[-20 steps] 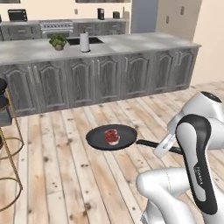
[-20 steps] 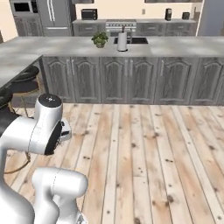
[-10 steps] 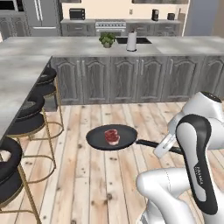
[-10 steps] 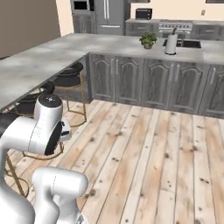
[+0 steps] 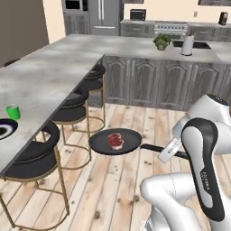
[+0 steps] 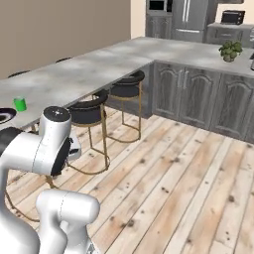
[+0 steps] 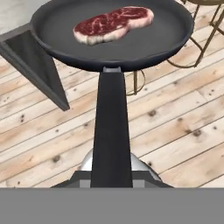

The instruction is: Pick up the pan with the steak in it and place it on the dining table. Then place the steak on the plate.

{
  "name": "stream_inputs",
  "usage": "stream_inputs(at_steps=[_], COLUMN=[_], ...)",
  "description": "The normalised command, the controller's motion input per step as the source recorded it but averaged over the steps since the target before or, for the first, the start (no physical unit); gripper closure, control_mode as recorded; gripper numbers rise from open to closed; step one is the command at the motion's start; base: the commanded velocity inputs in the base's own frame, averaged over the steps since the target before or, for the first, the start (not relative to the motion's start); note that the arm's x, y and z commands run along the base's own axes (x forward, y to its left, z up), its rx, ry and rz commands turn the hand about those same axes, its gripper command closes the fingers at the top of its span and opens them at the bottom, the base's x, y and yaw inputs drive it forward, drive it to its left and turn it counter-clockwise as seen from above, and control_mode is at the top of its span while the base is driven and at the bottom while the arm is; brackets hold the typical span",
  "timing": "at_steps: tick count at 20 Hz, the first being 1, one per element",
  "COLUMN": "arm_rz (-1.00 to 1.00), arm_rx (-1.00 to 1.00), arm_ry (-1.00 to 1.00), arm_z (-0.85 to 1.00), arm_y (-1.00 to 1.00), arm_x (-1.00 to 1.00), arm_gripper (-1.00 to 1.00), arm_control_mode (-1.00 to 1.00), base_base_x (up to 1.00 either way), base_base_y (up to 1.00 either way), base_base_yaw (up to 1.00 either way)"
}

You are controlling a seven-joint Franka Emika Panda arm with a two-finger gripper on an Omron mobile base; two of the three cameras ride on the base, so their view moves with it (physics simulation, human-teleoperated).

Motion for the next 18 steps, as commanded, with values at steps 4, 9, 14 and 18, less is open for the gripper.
stream_inputs(at_steps=[4, 9, 14, 18], arm_rz=[0.00, 0.00, 0.00, 0.00], arm_rx=[0.00, 0.00, 0.00, 0.00], arm_ry=[0.00, 0.00, 0.00, 0.00], arm_z=[0.00, 0.00, 0.00, 0.00], arm_y=[0.00, 0.00, 0.00, 0.00], arm_x=[0.00, 0.00, 0.00, 0.00], arm_gripper=[1.00, 1.00, 1.00, 1.00], arm_control_mode=[1.00, 1.00, 1.00, 1.00], base_base_x=[-0.15, -0.17, -0.20, -0.26], base_base_y=[0.00, 0.00, -0.01, -0.11], base_base_yaw=[0.47, 0.47, 0.45, 0.40])
